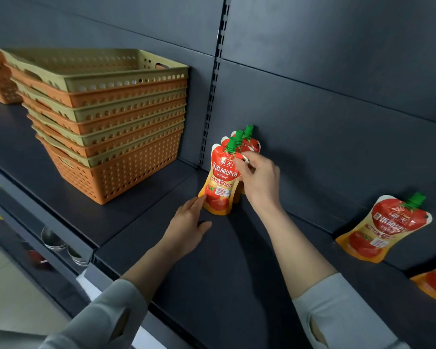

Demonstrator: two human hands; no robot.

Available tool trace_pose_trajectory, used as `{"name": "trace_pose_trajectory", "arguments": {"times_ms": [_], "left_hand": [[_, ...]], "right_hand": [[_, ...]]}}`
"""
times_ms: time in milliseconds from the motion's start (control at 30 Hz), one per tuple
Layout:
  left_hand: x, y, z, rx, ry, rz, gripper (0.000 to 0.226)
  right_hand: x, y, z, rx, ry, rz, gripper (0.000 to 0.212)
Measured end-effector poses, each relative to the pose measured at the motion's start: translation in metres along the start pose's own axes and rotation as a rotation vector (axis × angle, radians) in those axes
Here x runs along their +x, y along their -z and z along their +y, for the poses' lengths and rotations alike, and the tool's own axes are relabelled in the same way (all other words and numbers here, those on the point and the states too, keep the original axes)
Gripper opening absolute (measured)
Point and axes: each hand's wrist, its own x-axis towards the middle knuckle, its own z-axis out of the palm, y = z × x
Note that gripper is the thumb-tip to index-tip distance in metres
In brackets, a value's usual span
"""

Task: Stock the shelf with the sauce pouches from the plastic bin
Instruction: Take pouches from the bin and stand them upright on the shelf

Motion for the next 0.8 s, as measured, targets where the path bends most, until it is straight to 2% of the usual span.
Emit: {"name": "trace_pose_trajectory", "arguments": {"times_ms": [133, 433, 600, 800], "left_hand": [[0.013, -0.004, 0.002, 0.033, 0.024, -0.024, 0.071], [0.01, 0.0, -0.007, 0.011, -0.052, 0.004, 0.066], [-0.016, 0.017, -0.012, -0.034, -0.157, 0.128, 0.05], [-0.099, 0.049, -0.026, 0.01, -0.268, 0.276, 0.034]], "right_hand": [[0.007, 0.001, 0.005, -0.038, 0.029, -0.028, 0.025], [0.0, 0.003, 0.009, -0.021, 0.04, -0.066, 0.028], [-0.03, 0.018, 0.012, -0.047, 0.036, 0.011, 0.029], [-0.134, 0.022, 0.01, -0.196, 0.016, 0.025, 0.029]]}}
